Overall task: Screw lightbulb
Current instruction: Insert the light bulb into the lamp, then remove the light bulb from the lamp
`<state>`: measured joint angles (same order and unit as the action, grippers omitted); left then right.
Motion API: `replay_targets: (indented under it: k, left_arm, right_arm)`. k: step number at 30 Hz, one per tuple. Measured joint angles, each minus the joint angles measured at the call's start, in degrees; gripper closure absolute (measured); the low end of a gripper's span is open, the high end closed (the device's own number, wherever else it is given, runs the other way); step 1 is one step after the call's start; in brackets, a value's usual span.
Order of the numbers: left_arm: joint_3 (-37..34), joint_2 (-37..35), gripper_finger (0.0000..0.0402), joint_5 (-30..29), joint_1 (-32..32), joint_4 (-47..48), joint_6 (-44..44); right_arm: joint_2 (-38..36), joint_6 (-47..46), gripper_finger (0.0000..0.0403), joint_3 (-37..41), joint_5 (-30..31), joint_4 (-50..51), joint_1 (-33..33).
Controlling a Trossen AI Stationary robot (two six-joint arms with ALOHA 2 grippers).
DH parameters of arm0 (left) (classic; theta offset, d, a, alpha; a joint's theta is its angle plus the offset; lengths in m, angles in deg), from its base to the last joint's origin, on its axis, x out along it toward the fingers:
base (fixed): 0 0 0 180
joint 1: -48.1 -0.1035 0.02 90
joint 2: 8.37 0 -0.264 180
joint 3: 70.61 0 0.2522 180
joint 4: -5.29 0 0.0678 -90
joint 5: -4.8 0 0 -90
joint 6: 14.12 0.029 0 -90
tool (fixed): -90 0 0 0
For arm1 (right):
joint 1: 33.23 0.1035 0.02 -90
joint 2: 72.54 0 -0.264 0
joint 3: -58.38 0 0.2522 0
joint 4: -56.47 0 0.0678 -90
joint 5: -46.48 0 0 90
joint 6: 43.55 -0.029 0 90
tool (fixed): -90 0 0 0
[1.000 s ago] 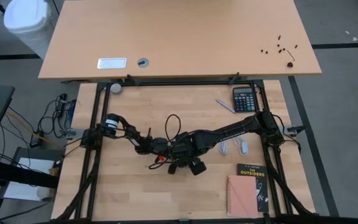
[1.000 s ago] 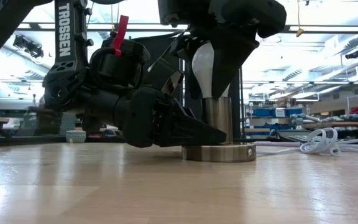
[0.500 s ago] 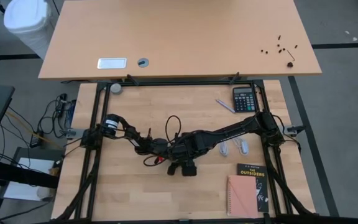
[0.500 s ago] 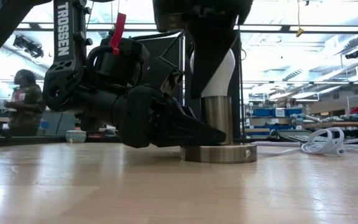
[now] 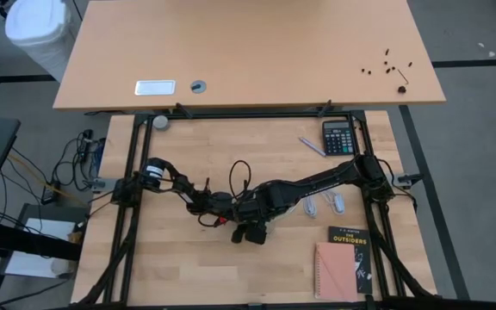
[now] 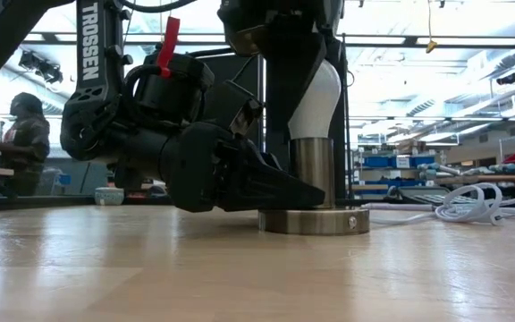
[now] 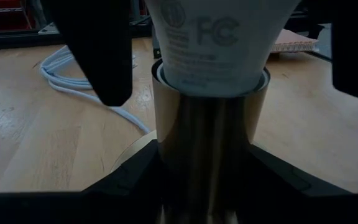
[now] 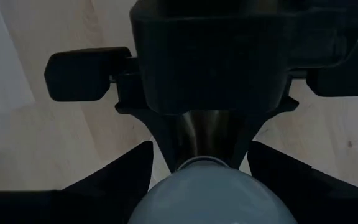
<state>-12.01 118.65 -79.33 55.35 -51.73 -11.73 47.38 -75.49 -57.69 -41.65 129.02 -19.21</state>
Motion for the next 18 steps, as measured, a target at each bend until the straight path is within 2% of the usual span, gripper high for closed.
replay_targets:
  k: [6,18]
  left_arm:
    - [0.0,0.0,0.0203,-0.1,0.0,0.0,0.0]
    - [0.0,0.0,0.0203,-1.3,-0.2,0.0,-0.5]
  right_arm:
    - [-0.1,-0.7,0.0128,0.0,-0.4,0.0,-0.1]
    - [-1.8,1.8,0.0071,-3.8,-1.2,-0.1,-2.5]
